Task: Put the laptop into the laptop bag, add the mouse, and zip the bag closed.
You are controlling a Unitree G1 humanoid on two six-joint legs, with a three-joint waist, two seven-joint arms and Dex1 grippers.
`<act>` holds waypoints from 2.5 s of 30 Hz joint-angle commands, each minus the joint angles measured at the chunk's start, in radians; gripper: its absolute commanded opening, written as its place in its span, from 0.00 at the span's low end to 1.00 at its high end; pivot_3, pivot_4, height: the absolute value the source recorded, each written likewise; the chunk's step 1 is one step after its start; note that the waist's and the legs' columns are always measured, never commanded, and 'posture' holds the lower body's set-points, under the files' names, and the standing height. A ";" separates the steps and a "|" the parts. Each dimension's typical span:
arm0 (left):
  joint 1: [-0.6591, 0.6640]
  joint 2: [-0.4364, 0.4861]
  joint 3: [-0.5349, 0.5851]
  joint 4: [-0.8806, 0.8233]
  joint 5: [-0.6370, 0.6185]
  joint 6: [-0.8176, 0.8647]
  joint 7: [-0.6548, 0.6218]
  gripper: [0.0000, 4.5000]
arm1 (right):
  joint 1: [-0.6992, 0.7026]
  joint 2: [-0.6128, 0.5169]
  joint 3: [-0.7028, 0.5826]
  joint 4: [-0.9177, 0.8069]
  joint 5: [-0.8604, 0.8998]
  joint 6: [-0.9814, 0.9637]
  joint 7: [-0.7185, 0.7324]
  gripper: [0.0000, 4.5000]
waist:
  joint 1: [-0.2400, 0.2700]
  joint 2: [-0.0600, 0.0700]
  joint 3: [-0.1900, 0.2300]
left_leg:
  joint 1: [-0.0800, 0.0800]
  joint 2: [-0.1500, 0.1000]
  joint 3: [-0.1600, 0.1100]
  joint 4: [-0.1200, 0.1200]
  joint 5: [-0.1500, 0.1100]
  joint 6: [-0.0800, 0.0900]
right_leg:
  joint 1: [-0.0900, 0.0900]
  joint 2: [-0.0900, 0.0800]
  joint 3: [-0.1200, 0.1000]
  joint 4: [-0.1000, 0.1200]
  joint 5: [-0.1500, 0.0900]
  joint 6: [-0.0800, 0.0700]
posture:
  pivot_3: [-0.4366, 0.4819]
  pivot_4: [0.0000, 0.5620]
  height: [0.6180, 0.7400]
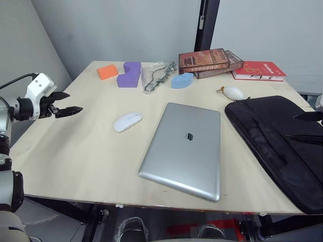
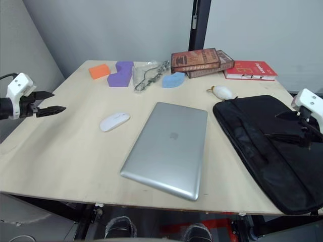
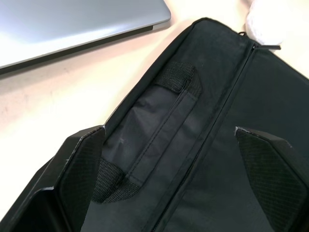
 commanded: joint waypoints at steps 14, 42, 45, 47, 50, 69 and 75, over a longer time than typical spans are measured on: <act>-0.032 0.013 0.003 0.011 0.011 -0.010 -0.015 1.00 | 0.031 -0.016 -0.071 0.007 -0.006 -0.051 0.014 1.00 | -0.001 0.000 0.000 | 0.000 0.000 0.000 0.000 0.000 0.000 | 0.000 0.000 0.000 0.000 0.000 0.000 | 0.48 0.27 0.95; 0.039 -0.003 -0.105 -0.512 -0.352 0.999 -0.298 1.00 | -0.054 0.119 0.097 -0.381 0.015 0.099 -0.202 0.43 | 0.001 0.001 0.000 | 0.001 0.000 0.000 0.000 0.000 -0.001 | 0.000 0.000 0.001 0.001 0.000 -0.001 | 0.48 0.27 0.95; 0.029 -0.066 -0.131 -0.547 -0.409 1.096 -0.264 1.00 | -0.059 0.122 0.164 -0.413 -0.028 0.084 -0.224 0.20 | 0.002 0.001 0.000 | 0.001 0.000 0.000 0.000 -0.001 -0.002 | 0.000 0.000 0.001 0.001 0.000 -0.001 | 0.48 0.27 0.95; 0.021 -0.114 -0.149 -0.537 -0.415 1.122 -0.223 1.00 | -0.069 0.133 0.204 -0.428 -0.049 0.081 -0.246 0.04 | 0.002 0.001 0.000 | 0.001 -0.001 0.000 0.000 -0.001 -0.002 | 0.001 0.000 0.001 0.002 0.000 -0.001 | 0.48 0.27 0.95; 0.031 -0.149 -0.200 -0.515 -0.398 1.117 -0.198 1.00 | -0.080 0.161 0.246 -0.457 -0.060 0.099 -0.279 0.01 | -0.003 0.001 0.000 | 0.001 -0.001 0.000 0.001 -0.001 -0.002 | 0.001 0.000 0.001 0.001 0.000 -0.001 | 0.48 0.27 0.95; -0.123 -0.490 -0.305 -0.079 -0.249 0.953 0.005 1.00 | -0.112 0.360 0.488 -0.322 -0.248 0.041 -0.411 0.01 | -0.002 0.000 0.000 | 0.001 -0.004 -0.002 0.001 0.000 0.000 | 0.004 -0.002 0.001 0.000 0.000 -0.001 | 0.48 0.27 0.95; -0.159 -0.561 -0.308 -0.014 -0.237 0.978 -0.018 1.00 | -0.165 0.454 0.549 -0.234 -0.289 0.004 -0.418 0.01 | -0.001 0.000 0.000 | 0.001 -0.005 -0.002 0.001 0.000 0.000 | 0.006 -0.004 0.001 0.001 0.000 -0.001 | 0.48 0.27 0.95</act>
